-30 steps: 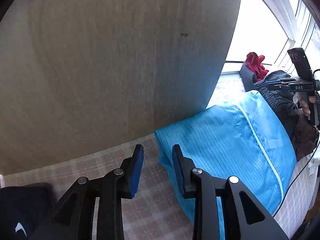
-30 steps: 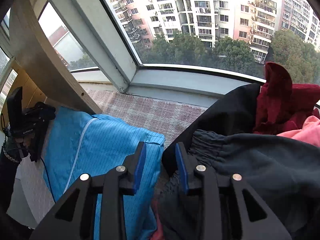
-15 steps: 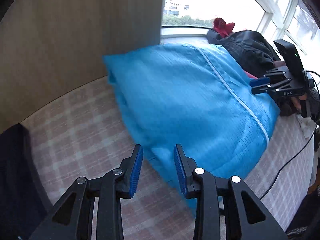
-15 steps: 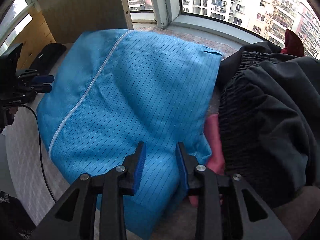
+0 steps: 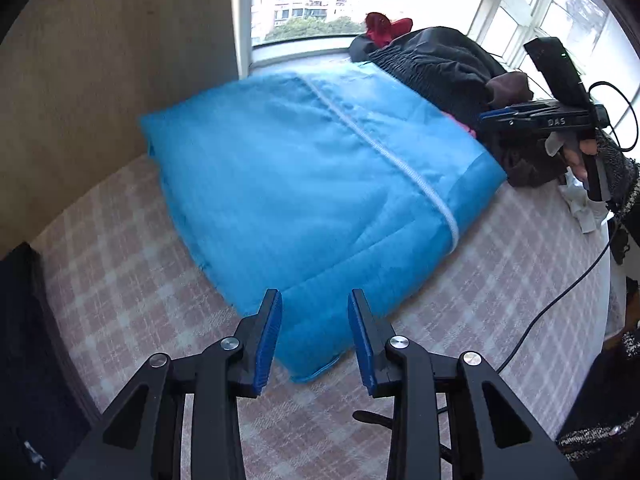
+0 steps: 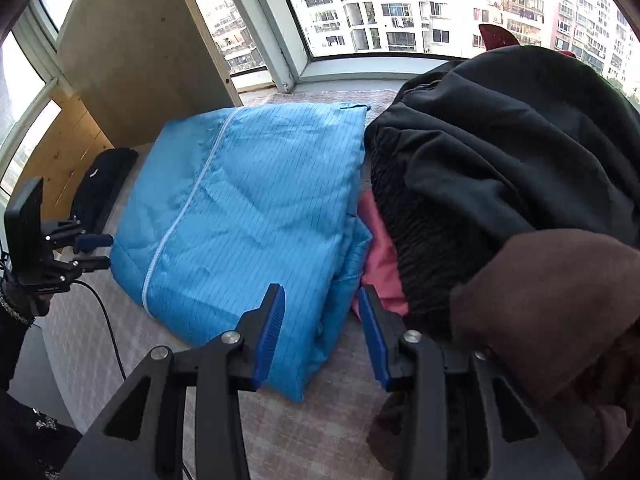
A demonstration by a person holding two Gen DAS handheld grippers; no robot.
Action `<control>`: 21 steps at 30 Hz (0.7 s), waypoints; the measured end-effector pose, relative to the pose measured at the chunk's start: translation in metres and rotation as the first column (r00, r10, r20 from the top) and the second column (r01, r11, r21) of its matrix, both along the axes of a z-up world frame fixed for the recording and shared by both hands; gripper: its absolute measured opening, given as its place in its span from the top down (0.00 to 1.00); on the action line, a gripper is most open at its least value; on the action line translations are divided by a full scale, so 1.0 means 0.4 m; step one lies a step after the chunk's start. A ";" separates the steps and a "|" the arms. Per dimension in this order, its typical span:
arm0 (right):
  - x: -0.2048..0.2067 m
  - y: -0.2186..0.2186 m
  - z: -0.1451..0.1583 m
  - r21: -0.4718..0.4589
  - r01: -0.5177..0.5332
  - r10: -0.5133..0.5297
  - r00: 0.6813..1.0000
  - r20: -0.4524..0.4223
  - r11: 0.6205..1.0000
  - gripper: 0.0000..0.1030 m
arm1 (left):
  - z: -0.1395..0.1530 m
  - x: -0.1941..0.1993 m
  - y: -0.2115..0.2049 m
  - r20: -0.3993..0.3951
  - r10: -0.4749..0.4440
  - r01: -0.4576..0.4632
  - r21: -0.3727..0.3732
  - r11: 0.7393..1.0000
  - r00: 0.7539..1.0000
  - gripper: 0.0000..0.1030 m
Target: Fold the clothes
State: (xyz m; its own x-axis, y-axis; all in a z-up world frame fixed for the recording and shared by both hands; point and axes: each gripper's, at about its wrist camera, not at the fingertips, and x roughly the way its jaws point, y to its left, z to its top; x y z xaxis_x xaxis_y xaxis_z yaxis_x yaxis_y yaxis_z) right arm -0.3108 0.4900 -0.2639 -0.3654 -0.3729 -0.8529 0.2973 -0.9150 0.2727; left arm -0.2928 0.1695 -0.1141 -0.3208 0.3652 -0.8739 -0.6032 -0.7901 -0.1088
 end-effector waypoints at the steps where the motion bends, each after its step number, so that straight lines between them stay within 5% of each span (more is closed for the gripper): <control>1: 0.004 0.008 -0.005 -0.031 -0.007 0.008 1.000 0.019 1.000 0.67 | 0.024 -0.004 0.037 -0.009 -0.027 0.027 0.003 1.000 1.000 0.66; 7: -0.004 -0.007 -0.051 -0.122 -0.030 0.039 0.997 0.072 0.992 0.67 | 0.069 -0.145 0.298 0.126 -0.113 0.103 0.090 0.991 0.985 0.57; 10: 0.001 -0.039 -0.076 -0.129 -0.073 0.081 0.995 0.059 0.989 0.67 | 0.041 -0.243 0.431 0.195 -0.100 0.091 0.057 0.994 0.976 0.57; 13: 0.021 -0.054 -0.067 -0.137 -0.114 0.113 0.993 -0.014 0.984 0.88 | 0.003 -0.311 0.526 0.275 -0.074 0.074 0.012 0.997 0.959 0.56; 16: 0.036 -0.056 -0.051 -0.184 -0.146 0.138 0.989 -0.056 0.972 0.90 | -0.044 -0.349 0.601 0.363 -0.044 0.068 -0.054 0.996 0.931 0.53; 18: 0.041 -0.058 -0.051 -0.205 -0.163 0.153 0.986 -0.068 0.965 0.90 | -0.075 -0.350 0.637 0.347 -0.059 0.108 -0.124 0.986 0.936 0.53; 19: 0.043 -0.059 -0.052 -0.212 -0.172 0.159 0.984 -0.073 0.962 0.90 | -0.086 -0.351 0.644 0.335 -0.068 0.123 -0.147 0.981 0.940 0.55; 21: 0.047 -0.057 -0.054 -0.228 -0.184 0.171 0.982 -0.078 0.956 0.87 | -0.104 -0.352 0.636 0.322 -0.083 0.141 -0.162 0.977 0.943 0.76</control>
